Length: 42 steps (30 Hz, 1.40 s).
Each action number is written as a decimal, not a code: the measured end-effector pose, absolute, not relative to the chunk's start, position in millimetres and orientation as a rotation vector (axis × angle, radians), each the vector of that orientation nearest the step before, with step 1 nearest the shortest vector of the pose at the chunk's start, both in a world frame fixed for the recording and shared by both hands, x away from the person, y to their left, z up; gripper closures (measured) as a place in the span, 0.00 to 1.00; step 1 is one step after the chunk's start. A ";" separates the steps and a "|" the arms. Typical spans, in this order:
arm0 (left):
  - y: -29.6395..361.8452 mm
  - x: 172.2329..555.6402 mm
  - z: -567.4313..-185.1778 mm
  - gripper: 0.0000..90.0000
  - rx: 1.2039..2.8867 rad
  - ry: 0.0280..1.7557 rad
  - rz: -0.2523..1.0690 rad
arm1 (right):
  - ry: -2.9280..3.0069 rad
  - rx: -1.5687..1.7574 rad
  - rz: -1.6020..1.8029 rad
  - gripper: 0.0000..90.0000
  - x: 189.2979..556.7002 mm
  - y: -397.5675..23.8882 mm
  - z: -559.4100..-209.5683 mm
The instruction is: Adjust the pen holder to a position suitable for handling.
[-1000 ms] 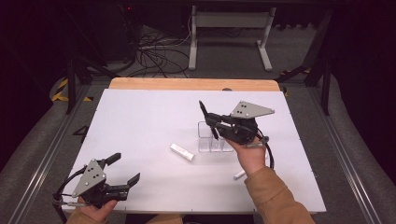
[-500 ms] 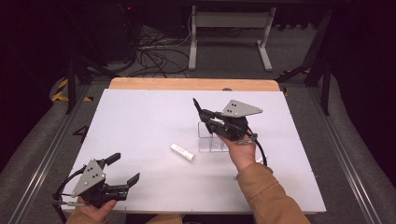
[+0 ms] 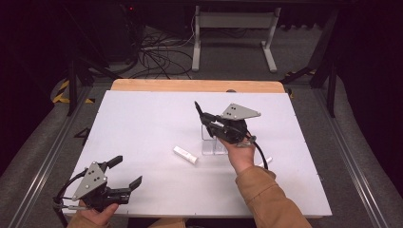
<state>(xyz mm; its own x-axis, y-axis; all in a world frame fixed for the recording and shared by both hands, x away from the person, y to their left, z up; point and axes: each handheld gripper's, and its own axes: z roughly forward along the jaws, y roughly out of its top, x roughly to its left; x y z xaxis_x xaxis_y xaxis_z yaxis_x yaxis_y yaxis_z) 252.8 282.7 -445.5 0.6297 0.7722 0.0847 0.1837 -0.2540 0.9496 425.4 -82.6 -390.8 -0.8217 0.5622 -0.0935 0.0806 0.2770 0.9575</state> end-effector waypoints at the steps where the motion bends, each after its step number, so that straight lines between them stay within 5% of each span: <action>1: 282.7 252.8 -445.5 0.13 1.774 0.776 0.682 | 2.137 0.579 1.565 0.87 425.4 -82.6 -390.8; 18: 282.6 252.1 -445.2 0.13 1.777 0.775 0.678 | 2.207 0.635 1.469 0.87 425.9 -73.8 -406.5; 22: 282.7 252.3 -445.1 0.13 1.777 0.775 0.680 | 2.187 0.709 1.448 0.58 425.8 -77.4 -404.7; 31: 281.2 253.6 -444.8 0.13 1.773 0.774 0.680 | 2.128 0.720 1.514 0.15 414.3 -95.4 -385.2; 37: 279.6 255.5 -444.3 0.13 1.775 0.768 0.678 | 2.082 0.670 1.571 0.03 399.6 -115.5 -370.9; 42: 279.1 256.6 -443.8 0.13 1.773 0.767 0.674 | 2.097 0.643 1.565 0.03 388.4 -132.1 -369.8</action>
